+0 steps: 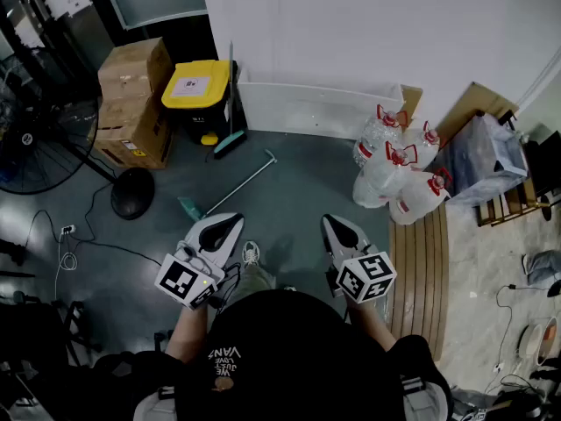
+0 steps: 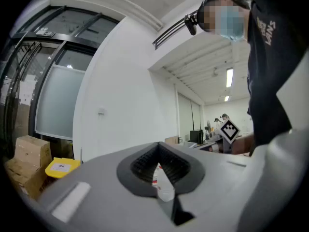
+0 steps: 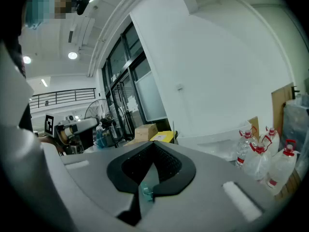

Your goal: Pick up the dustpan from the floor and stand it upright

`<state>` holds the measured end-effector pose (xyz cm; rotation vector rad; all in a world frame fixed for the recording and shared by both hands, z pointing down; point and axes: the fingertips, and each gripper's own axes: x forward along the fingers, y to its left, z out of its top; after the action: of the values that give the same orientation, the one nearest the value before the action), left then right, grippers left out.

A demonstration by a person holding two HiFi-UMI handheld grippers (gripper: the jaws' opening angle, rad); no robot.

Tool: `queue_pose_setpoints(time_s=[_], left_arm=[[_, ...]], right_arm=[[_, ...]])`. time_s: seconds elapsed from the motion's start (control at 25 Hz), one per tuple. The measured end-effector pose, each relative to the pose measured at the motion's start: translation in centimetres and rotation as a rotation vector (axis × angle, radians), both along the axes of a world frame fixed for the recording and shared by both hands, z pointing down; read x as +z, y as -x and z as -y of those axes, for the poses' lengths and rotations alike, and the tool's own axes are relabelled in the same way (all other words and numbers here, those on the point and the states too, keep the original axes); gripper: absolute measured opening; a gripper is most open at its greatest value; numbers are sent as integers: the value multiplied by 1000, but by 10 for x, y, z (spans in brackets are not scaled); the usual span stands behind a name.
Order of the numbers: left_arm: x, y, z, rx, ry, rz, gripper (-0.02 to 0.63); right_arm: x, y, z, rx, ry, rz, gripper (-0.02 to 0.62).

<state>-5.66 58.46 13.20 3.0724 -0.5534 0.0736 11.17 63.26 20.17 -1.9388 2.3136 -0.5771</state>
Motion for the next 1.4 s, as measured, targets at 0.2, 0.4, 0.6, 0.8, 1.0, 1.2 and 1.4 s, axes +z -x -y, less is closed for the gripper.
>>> queue_pose_setpoints(time_s=[0.2, 0.4, 0.6, 0.8, 1.0, 1.2, 1.4], left_arm=[[9, 0, 11, -8, 9, -11, 52], [17, 1, 41, -5, 22, -27, 52], [27, 11, 95, -1, 22, -33, 52], [32, 25, 163, 49, 4, -41, 52], [39, 38, 225, 94, 9, -32, 77], [44, 53, 286, 128, 28, -25, 170], [49, 64, 338, 177, 31, -6, 173]], right_arm=[[4, -2, 11, 4, -3, -5, 2], [3, -5, 35, 26, -19, 12, 2], [8, -4, 79, 81, -5, 15, 3], [6, 3, 141, 140, -7, 10, 14], [9, 12, 203, 197, -9, -13, 108], [7, 21, 260, 255, -11, -19, 143], [10, 32, 304, 304, -4, -19, 160]])
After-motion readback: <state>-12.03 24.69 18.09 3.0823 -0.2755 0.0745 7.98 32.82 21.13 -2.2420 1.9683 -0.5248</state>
